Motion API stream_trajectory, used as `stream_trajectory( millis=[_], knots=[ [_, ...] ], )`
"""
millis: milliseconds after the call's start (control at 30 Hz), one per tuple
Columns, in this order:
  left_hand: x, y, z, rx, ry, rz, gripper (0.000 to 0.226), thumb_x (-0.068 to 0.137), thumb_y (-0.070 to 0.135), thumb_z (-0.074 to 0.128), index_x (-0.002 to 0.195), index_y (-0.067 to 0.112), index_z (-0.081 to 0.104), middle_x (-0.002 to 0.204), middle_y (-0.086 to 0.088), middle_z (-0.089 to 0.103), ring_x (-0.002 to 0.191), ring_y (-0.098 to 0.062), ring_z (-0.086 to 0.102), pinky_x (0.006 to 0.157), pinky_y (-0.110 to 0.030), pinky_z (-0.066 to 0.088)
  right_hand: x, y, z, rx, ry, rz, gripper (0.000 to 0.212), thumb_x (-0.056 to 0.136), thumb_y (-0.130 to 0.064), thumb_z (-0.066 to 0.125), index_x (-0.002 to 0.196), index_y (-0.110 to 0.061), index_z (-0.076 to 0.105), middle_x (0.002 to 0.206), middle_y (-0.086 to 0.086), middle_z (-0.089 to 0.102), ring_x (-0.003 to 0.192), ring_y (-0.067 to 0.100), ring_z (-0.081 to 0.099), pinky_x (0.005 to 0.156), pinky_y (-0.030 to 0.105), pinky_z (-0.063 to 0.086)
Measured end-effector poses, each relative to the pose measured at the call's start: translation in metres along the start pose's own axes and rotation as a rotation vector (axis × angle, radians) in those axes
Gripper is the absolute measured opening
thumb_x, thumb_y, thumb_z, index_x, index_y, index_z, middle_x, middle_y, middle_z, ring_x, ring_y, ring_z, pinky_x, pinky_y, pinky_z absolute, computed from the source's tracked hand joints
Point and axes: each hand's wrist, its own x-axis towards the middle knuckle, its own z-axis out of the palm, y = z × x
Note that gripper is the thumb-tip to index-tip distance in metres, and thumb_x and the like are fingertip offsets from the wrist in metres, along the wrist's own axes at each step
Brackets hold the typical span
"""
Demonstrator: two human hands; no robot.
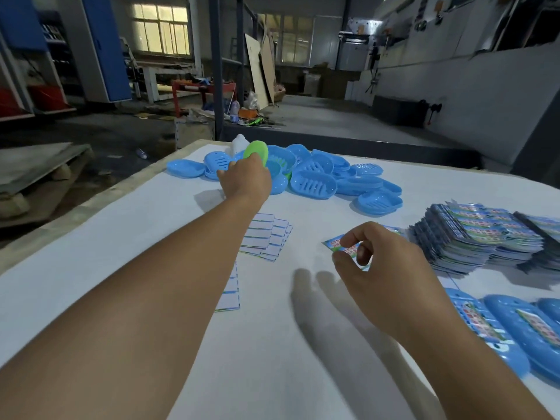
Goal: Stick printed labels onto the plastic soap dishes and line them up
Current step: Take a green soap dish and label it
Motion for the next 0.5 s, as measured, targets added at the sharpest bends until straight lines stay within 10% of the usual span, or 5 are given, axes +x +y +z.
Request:
stream_trajectory(
  millis=[300,400,500],
  knots=[
    [-0.048,0.011,-0.051,-0.381,0.044,0.145,0.027,0.105,0.019,0.034,0.119,0.011,0.056,0.113,-0.01,0.061,0.103,-0.027,0.055,0.086,-0.045,0.048,0.003,0.001,0.001,0.035,0.036,0.014,0.007,0.091,-0.035,0.064,0.097,-0.035,0.062,0.081,-0.014,0.056,0.073,-0.002,0.05,0.058,0.019,0.034],
    [-0.078,0.015,-0.063,-0.597,-0.12,0.145,0.031,0.104,0.016,0.036,0.116,0.016,0.065,0.096,0.0,0.063,0.079,-0.01,0.057,0.061,-0.011,0.047,0.003,0.002,0.0,0.09,0.044,-0.023,0.034,0.089,-0.031,0.069,0.121,-0.037,0.058,0.106,-0.012,0.054,0.088,0.002,0.053,0.075,0.024,0.037],
    [-0.107,0.017,-0.07,-0.716,-0.341,0.115,0.031,0.099,0.015,0.042,0.101,0.027,0.071,0.072,0.011,0.059,0.062,-0.004,0.051,0.054,-0.018,0.04,0.001,0.002,-0.002,0.136,-0.021,-0.126,0.072,0.084,-0.03,0.078,0.143,-0.046,0.04,0.13,-0.012,0.04,0.116,0.01,0.05,0.095,0.027,0.04]
  ],
)
